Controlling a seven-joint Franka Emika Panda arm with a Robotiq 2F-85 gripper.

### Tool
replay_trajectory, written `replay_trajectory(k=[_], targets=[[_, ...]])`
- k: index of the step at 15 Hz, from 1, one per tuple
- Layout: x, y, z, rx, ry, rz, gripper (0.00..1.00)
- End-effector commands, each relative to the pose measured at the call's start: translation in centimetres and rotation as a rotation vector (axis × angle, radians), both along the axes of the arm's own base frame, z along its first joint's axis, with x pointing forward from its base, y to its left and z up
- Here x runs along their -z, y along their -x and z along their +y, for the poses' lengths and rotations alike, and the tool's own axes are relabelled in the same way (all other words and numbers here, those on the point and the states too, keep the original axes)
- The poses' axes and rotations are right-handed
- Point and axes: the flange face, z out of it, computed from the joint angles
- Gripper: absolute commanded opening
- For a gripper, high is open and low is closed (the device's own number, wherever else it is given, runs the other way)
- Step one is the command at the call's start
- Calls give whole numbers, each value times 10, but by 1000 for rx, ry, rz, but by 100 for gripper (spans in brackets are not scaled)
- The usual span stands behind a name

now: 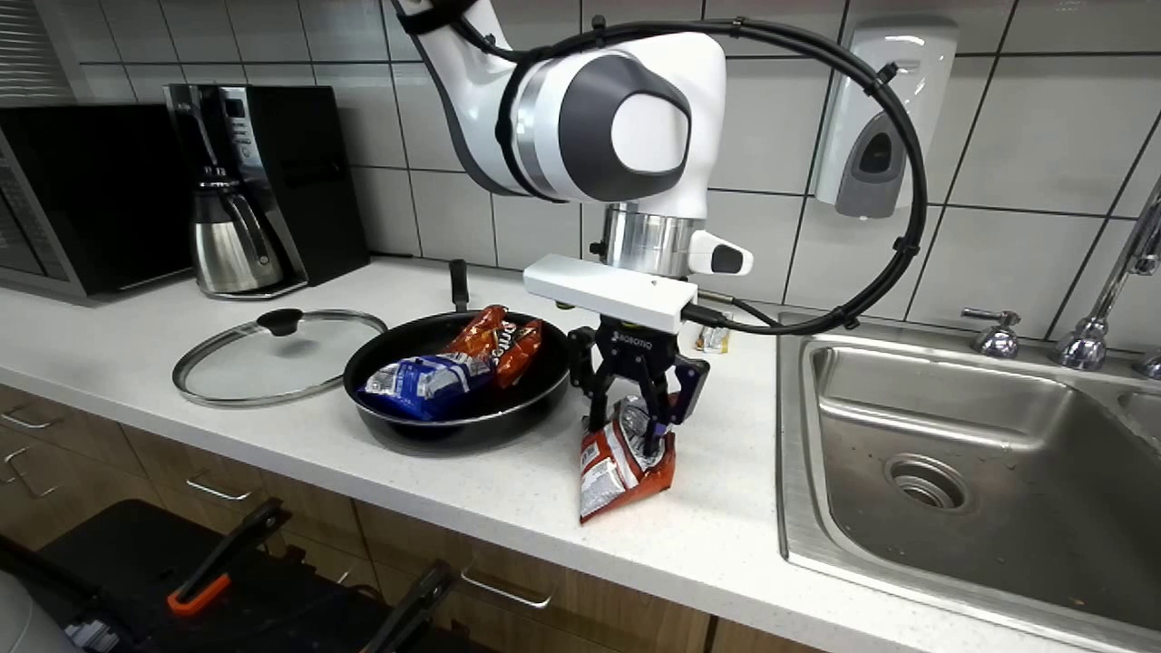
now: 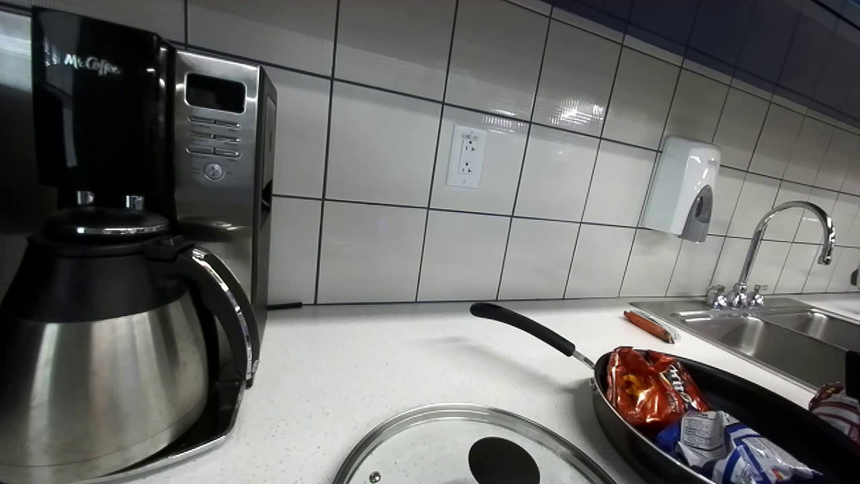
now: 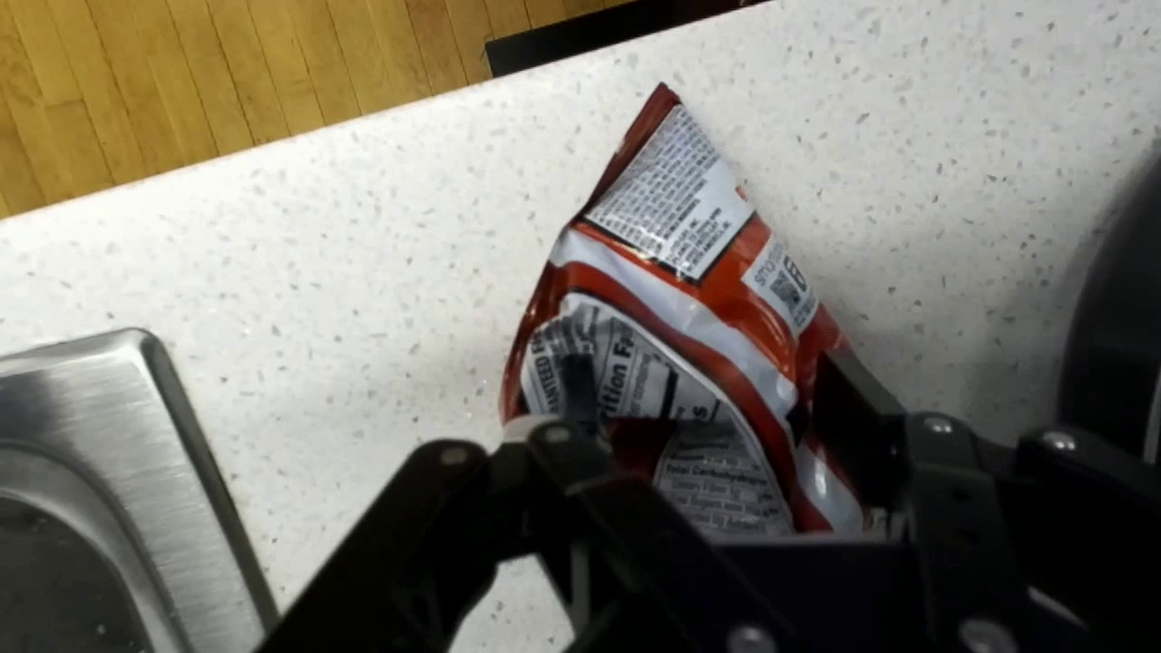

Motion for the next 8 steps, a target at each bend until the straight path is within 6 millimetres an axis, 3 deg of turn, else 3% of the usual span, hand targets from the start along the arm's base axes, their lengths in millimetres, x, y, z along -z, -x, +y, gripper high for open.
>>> replay_trajectory(k=[1, 5, 6, 8], targets=[[-1, -2, -3, -17, -11, -2, 34], [-1, -2, -3, -20, -12, -2, 5], [-1, -2, -3, -21, -10, -2, 0], [-1, -3, -3, -25, -8, -2, 0]])
